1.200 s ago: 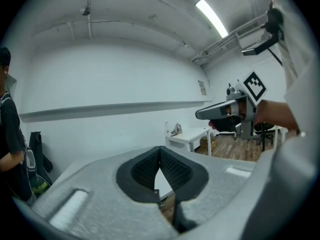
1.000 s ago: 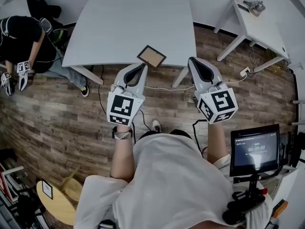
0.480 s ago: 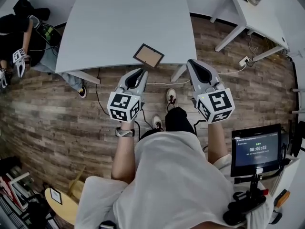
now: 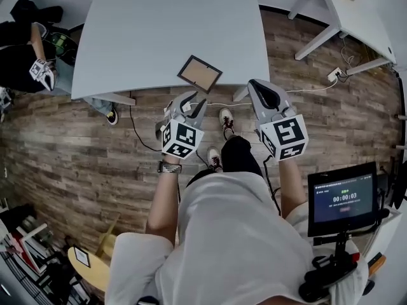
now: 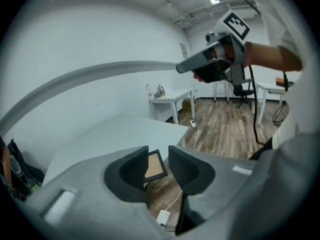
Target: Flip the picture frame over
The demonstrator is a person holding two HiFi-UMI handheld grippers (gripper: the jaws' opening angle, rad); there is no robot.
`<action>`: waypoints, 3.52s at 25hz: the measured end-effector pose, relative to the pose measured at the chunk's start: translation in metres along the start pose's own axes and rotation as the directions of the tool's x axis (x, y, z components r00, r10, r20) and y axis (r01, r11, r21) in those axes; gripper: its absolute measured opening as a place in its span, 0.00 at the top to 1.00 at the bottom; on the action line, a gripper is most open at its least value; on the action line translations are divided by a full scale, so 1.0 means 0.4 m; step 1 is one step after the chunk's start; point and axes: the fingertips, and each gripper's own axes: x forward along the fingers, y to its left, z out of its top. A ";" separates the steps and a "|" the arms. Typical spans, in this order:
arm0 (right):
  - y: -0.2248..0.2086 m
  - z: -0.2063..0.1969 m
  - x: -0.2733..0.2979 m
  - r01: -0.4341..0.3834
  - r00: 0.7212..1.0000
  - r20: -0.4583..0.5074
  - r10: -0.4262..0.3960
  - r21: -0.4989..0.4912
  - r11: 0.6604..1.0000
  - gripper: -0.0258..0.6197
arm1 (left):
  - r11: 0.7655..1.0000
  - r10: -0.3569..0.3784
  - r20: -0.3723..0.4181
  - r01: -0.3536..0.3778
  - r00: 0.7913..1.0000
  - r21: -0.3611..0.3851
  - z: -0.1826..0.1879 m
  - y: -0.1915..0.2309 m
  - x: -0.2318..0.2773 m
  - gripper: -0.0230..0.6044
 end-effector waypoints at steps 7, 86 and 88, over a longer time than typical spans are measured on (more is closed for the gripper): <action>-0.043 -0.148 0.098 0.005 0.998 -0.063 0.000 0.071 0.997 0.96 | 0.995 -0.080 -0.081 0.085 0.994 0.052 -0.081 0.010 0.148 0.76; -0.116 -0.309 0.153 0.077 0.992 -0.113 -0.048 0.262 0.962 0.96 | 0.943 0.071 -0.005 -0.065 0.997 0.328 0.008 -0.017 0.228 0.85; -0.124 -0.304 0.157 0.086 0.992 -0.116 -0.057 0.267 0.960 0.96 | 0.970 0.062 0.021 -0.065 0.998 0.235 0.026 0.006 0.222 0.85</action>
